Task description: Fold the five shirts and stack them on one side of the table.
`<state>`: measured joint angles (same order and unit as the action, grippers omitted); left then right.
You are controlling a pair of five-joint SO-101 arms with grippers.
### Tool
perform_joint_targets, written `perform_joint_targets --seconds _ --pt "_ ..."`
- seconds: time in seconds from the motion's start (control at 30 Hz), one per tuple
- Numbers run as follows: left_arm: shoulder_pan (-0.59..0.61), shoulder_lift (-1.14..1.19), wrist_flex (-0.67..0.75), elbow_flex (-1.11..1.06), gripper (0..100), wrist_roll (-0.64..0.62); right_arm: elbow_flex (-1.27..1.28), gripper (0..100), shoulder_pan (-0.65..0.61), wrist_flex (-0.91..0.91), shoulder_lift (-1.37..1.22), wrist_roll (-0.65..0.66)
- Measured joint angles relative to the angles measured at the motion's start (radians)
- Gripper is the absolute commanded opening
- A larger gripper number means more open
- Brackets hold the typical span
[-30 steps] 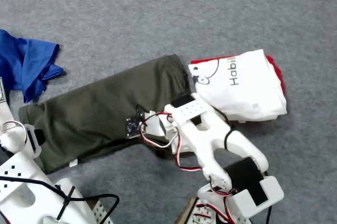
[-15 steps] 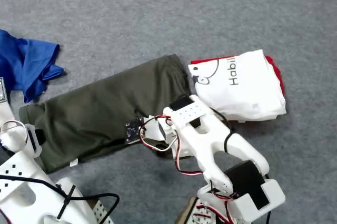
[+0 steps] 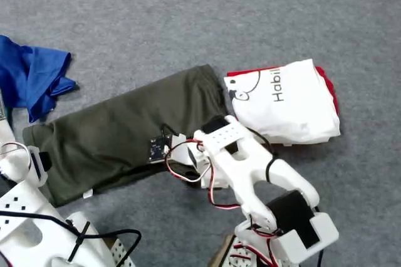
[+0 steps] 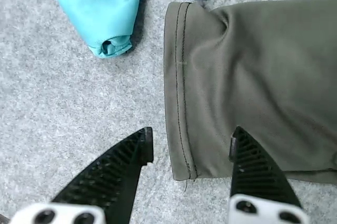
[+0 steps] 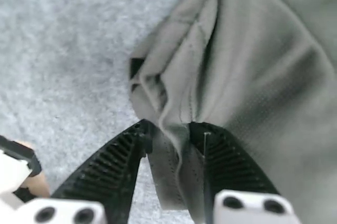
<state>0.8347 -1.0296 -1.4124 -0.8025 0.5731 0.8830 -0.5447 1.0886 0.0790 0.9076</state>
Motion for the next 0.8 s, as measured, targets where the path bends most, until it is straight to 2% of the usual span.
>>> perform_joint_targets --seconds 0.1,0.33,0.67,0.8 --pt "0.000 0.000 0.000 0.000 24 0.000 0.000 19.4 0.000 -0.006 0.000 -0.014" --pt "0.000 0.000 0.000 0.000 24 0.014 -0.002 0.7 0.006 -0.034 0.000 -0.018" --pt "0.000 0.000 0.000 0.044 24 0.055 -0.003 0.2 0.031 -0.044 0.002 -0.074" --pt "0.000 0.000 0.000 0.044 24 0.057 -0.072 0.2 0.037 0.063 -0.011 -0.091"
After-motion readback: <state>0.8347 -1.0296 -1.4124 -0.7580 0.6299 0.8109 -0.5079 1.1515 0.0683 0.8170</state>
